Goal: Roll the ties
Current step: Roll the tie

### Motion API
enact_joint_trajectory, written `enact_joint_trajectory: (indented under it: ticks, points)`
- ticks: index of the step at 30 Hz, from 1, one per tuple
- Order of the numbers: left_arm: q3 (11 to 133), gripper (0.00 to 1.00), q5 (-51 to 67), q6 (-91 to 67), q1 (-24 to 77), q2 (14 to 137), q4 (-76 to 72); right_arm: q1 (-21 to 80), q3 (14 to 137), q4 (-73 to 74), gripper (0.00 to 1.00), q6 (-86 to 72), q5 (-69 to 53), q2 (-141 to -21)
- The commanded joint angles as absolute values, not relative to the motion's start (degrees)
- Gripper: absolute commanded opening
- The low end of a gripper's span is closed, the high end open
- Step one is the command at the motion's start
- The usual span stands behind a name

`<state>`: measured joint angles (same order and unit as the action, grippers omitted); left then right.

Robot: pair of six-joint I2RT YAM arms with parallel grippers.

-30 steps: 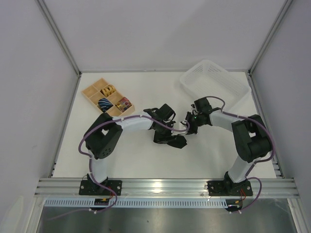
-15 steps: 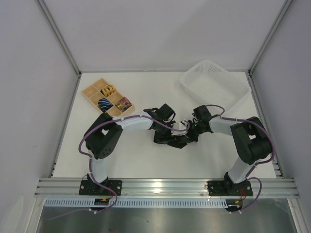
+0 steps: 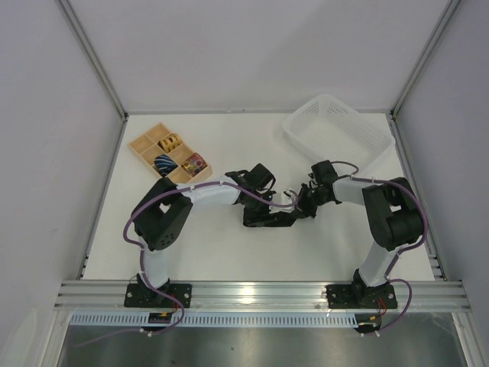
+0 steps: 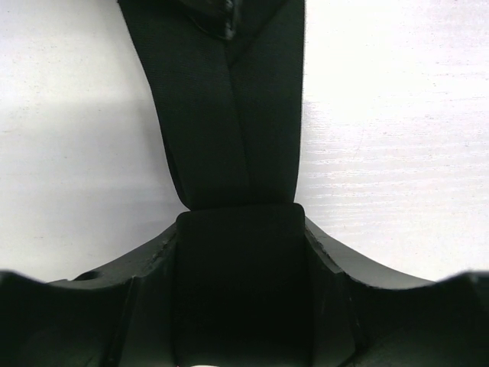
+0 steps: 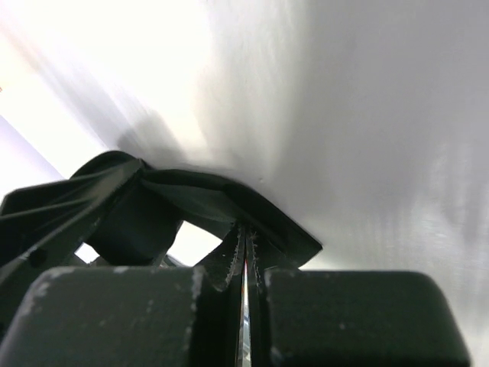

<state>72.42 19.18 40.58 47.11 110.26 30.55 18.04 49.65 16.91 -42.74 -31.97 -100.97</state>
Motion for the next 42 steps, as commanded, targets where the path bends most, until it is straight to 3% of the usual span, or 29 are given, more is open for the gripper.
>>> enact_joint_trajectory:
  ticks: [1, 5, 11, 13, 23, 29, 35, 42]
  points:
    - [70.66, 0.56, 23.03, 41.92, 47.46, 109.95, 33.40, 16.26, 51.24, 20.73, 0.00, -38.77, -24.44, -102.57]
    - [70.66, 0.60, 23.38, 41.75, 47.37, 110.04, 33.14, 16.17, 52.03, 21.36, 0.00, -37.71, -24.69, -103.09]
    - [69.96, 0.84, 21.89, 40.08, 47.29, 107.85, 31.64, 16.17, 51.77, 19.95, 0.00, -37.18, -26.80, -103.62]
    - [69.52, 1.00, 21.88, 39.29, 47.02, 106.88, 30.59, 16.17, 51.77, 19.60, 0.00, -37.00, -27.24, -104.06]
    - [68.38, 1.00, 26.36, 32.18, 44.48, 93.44, 26.11, 16.61, 52.73, 19.77, 0.00, -35.51, -29.00, -102.13]
    - [64.96, 1.00, 37.51, 12.10, 31.24, 79.38, 20.25, 17.31, 55.54, 21.61, 0.05, -34.19, -30.32, -98.45]
    - [56.70, 1.00, 39.81, -13.82, 20.50, 69.44, 11.69, 20.82, 61.33, 22.24, 0.08, -33.57, -35.04, -95.80]
    - [46.60, 1.00, 46.40, -32.24, 16.61, 68.03, 0.30, 27.76, 71.27, 14.51, 0.00, -38.58, -49.48, -107.39]
